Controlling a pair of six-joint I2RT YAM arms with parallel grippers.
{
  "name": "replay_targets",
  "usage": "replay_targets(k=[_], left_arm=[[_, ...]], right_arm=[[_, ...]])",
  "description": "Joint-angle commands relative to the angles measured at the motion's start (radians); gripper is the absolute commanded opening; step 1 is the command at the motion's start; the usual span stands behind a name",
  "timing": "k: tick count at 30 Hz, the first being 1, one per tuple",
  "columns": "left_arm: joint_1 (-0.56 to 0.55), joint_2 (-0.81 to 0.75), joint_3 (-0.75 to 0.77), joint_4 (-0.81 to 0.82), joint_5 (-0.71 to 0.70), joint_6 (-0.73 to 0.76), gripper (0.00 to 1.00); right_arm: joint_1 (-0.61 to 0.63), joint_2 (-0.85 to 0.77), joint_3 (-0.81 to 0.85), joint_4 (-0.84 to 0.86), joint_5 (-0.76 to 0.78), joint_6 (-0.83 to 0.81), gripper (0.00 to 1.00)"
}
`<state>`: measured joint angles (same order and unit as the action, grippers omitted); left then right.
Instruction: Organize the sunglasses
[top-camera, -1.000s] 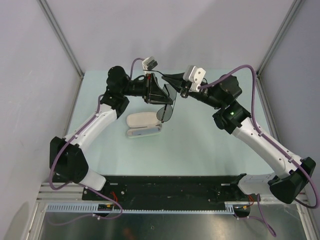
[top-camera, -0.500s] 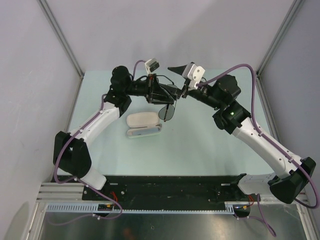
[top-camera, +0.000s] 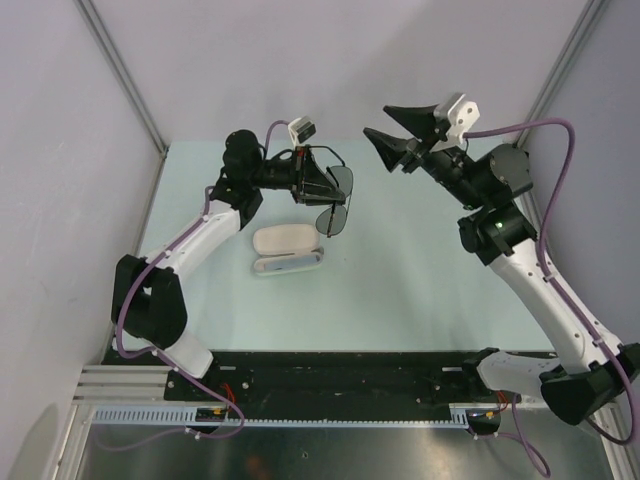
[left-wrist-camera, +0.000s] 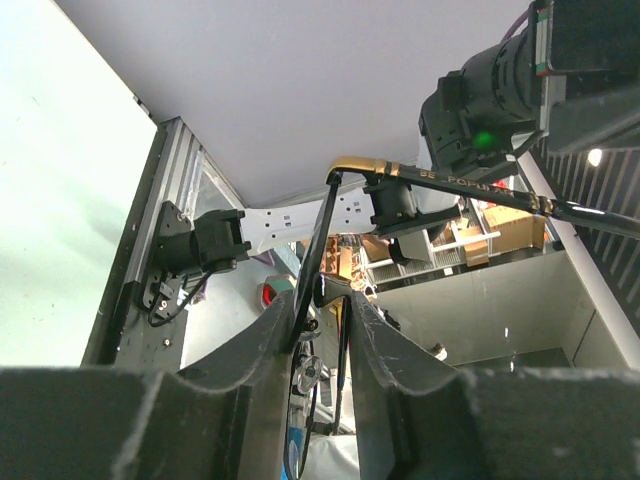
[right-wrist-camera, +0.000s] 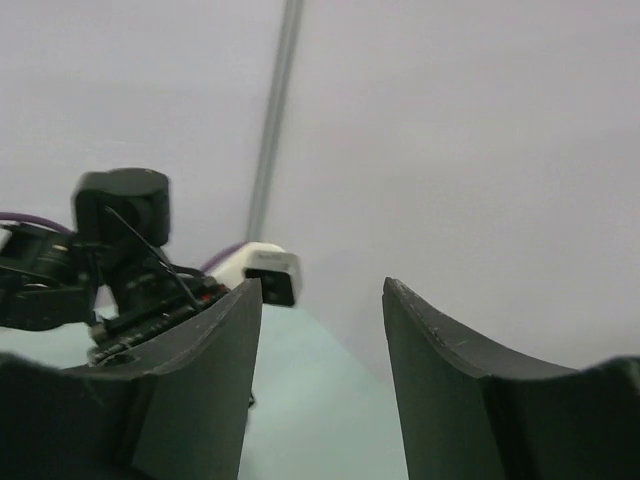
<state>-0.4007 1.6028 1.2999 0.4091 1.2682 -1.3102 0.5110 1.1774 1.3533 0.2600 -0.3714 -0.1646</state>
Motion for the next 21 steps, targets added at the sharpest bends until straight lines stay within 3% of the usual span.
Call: replay_targets(k=[1,4,7,15,21], left_arm=[[0.003,-0.020,0.038,0.031,0.030,-0.006,0.31],[0.003,-0.024,0.032,0.031,0.030,-0.001,0.32],[0.003,-0.023,0.030,0.031,0.026,0.005,0.32],[0.005,-0.001,0.036,0.031,0.023,0.008,0.32],[0.008,0.023,0.055,0.031,0.025,0.003,0.32]], right_arm=[[0.001,0.124,0.120,0.038,-0.118,0.126,0.59],[0.003,0.221,0.272,-0.138,-0.199,0.126,0.57],[0.004,0.291,0.383,-0.211,-0.265,0.126,0.57],[0.024,0.257,0.345,-0.340,-0.366,0.016,0.61],[0.058,0.200,0.293,-0.450,-0.340,-0.116,0.66]])
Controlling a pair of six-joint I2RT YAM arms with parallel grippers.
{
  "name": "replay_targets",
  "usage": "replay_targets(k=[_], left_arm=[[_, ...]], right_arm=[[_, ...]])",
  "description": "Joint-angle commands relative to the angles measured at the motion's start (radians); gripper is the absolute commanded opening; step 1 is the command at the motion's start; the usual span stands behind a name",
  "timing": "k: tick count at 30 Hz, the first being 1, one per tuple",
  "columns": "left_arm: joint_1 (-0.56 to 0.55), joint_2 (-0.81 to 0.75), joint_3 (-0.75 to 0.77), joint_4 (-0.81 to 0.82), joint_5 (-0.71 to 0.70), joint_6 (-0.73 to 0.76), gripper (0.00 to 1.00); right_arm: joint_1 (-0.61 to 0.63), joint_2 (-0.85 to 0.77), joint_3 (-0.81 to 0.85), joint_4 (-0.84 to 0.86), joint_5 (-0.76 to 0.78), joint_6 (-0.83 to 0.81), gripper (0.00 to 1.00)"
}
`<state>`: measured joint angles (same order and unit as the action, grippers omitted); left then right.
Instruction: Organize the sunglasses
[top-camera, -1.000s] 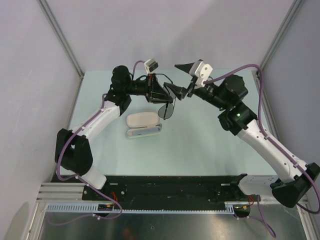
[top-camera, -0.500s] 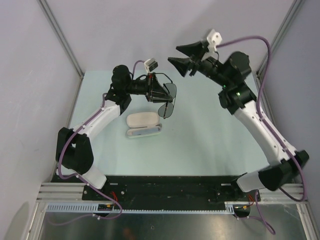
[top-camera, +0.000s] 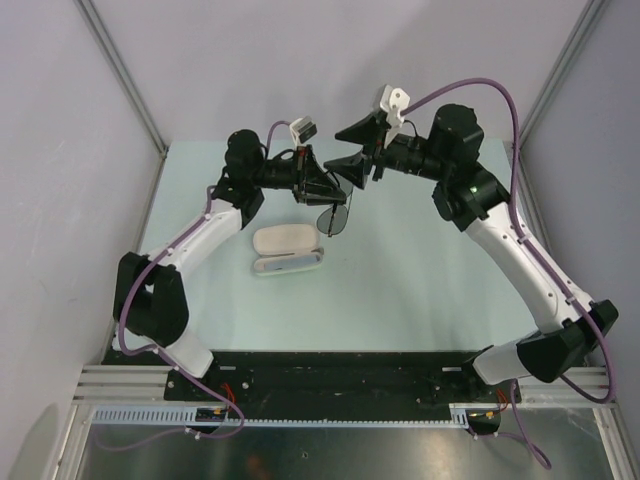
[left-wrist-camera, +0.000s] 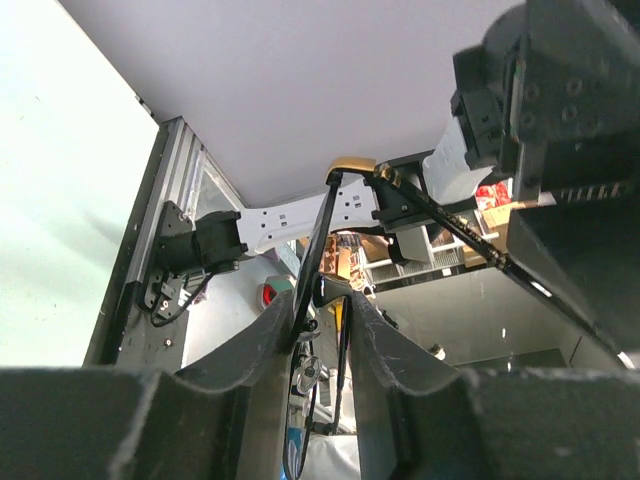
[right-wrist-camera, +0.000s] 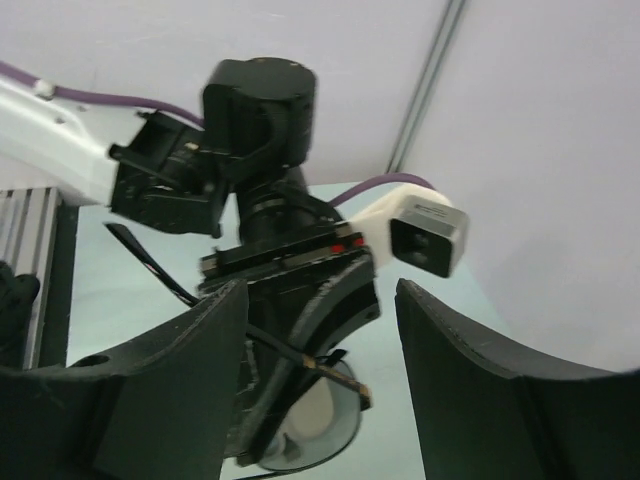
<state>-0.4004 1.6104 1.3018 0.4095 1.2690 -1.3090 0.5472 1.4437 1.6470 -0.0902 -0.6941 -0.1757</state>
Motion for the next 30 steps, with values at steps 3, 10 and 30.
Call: replay_targets(k=[3,10,30], left_arm=[[0.008,0.020,0.059,0.031,0.024,0.002,0.32],[0.009,0.022,0.065,0.031,0.023,0.005,0.32],[0.017,0.011,0.186,0.031,0.026,0.116,0.32]], right_arm=[[0.034,-0.071,-0.001,-0.153,0.011,-0.145,0.66],[0.034,-0.078,0.011,-0.261,0.070,-0.215,0.64],[-0.125,-0.187,-0.168,-0.147,-0.061,0.441,0.56]])
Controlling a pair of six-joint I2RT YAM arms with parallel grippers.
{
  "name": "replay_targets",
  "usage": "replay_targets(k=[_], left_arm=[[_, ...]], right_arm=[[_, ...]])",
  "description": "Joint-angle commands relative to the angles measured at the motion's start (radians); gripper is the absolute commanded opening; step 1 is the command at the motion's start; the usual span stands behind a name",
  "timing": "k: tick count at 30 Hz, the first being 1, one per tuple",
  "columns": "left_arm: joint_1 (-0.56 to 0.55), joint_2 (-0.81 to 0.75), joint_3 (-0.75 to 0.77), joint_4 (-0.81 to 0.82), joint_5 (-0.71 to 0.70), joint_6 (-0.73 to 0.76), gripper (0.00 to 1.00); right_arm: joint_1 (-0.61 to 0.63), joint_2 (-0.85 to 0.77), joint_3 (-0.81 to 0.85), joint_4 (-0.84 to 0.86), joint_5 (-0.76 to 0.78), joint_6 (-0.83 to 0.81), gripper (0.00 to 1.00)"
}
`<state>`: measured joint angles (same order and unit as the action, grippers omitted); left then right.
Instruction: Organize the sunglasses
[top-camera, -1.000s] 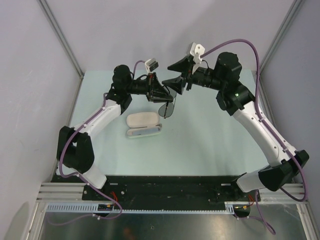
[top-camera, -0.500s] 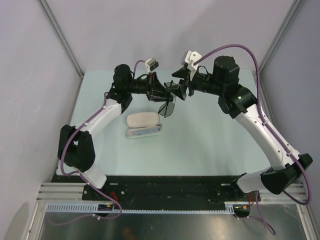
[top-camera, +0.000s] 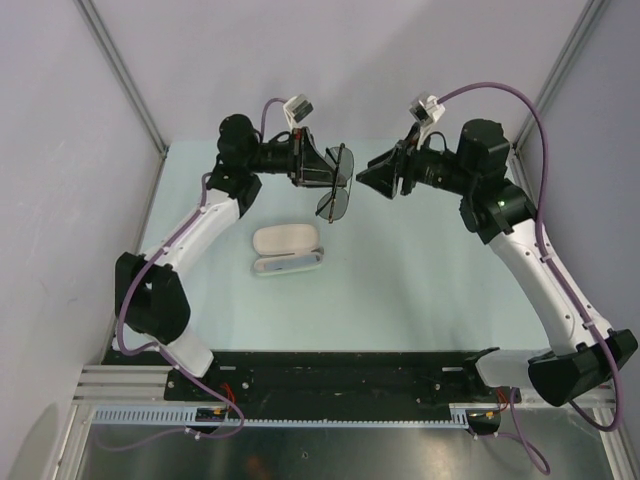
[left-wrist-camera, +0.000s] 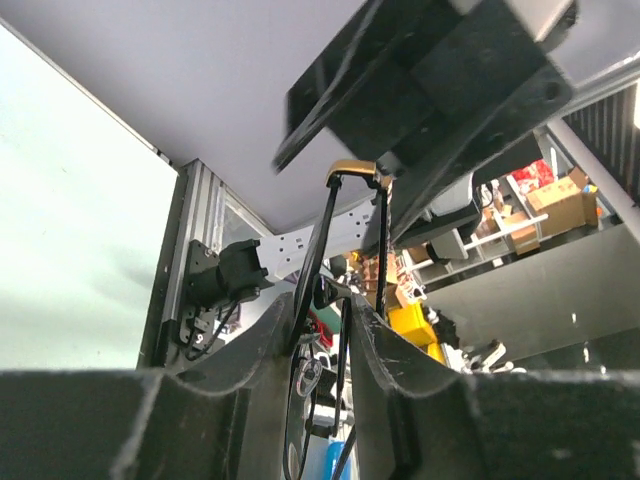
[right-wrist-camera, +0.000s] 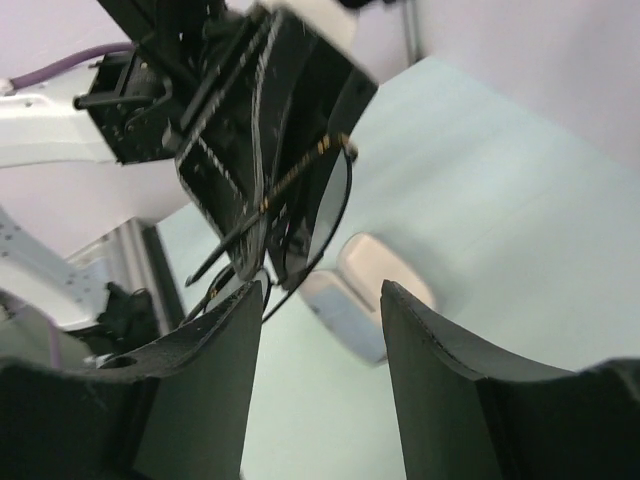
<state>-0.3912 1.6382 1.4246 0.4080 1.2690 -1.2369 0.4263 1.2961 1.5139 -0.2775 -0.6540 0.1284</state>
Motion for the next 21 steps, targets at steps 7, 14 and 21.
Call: replay_targets(k=[7,14,21], left_arm=[[0.008,-0.044,0.080,0.032,0.026,0.102,0.34],[0.008,-0.055,0.083,0.031,0.012,0.117,0.34],[0.008,-0.060,0.086,0.032,0.009,0.117,0.35]], right_arm=[[0.003,-0.026,-0.072,0.124,-0.128,0.227,0.54],[0.020,0.014,-0.075,0.139,-0.093,0.254,0.48],[0.029,0.035,-0.077,0.141,-0.076,0.266,0.40]])
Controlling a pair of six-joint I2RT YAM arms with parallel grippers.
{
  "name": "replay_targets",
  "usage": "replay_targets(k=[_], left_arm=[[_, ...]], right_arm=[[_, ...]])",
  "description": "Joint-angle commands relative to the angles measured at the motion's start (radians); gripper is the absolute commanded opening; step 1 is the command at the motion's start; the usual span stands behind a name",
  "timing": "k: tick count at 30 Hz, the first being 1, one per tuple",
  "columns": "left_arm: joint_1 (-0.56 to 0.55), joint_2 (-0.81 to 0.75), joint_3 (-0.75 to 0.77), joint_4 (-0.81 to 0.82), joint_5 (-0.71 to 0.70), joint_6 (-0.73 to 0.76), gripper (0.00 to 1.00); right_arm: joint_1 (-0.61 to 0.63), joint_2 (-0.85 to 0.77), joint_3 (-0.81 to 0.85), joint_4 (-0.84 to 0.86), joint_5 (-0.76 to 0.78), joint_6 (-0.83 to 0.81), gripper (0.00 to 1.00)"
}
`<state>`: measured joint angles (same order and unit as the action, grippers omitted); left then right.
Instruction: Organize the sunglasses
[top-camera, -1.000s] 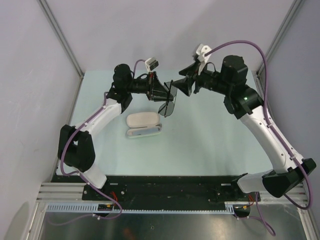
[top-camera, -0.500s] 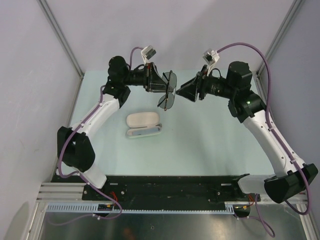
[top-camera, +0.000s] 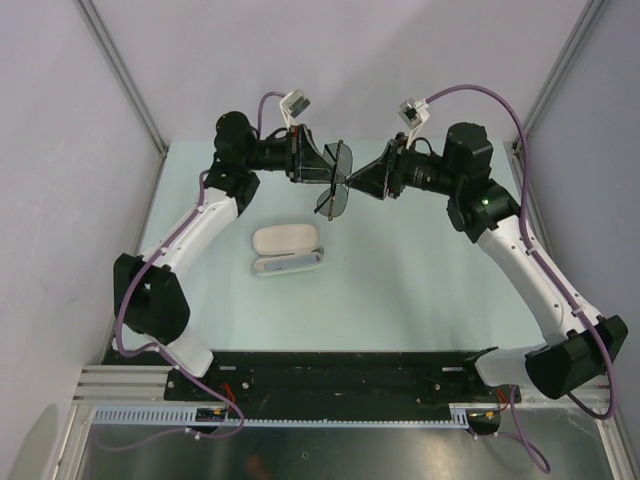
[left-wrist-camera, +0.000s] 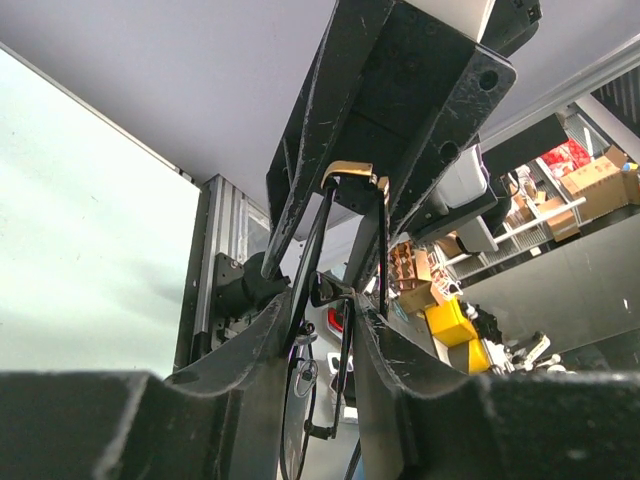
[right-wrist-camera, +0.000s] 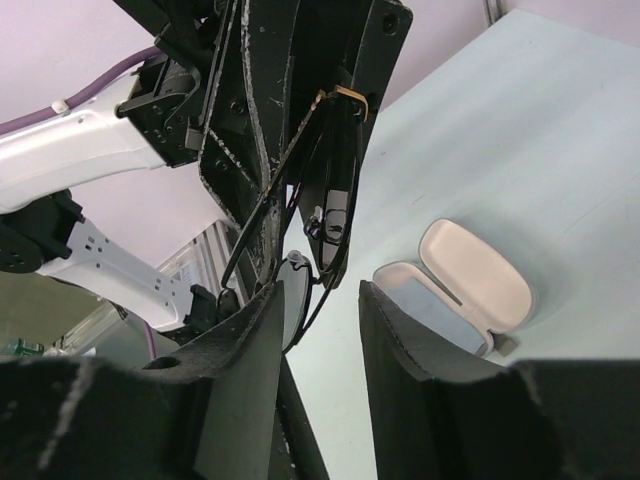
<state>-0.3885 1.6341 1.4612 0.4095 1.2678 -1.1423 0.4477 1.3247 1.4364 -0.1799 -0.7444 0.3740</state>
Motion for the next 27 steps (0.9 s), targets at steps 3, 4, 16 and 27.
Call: replay_targets(k=[3,4,16,27], left_arm=[[0.005,-0.060,0.042,0.031,0.004,0.024,0.35],[0.005,-0.062,0.041,0.029,0.001,0.026,0.35],[0.005,-0.077,0.019,0.031,-0.013,0.042,0.35],[0.005,-0.080,0.010,0.031,-0.024,0.056,0.46]], right_arm=[[0.011,0.016,0.001,0.036,0.017,0.023,0.39],[0.016,0.019,0.001,0.036,0.014,0.025,0.39],[0.025,0.027,-0.033,0.085,0.034,0.092,0.24],[0.026,0.024,-0.042,0.105,0.025,0.112,0.00]])
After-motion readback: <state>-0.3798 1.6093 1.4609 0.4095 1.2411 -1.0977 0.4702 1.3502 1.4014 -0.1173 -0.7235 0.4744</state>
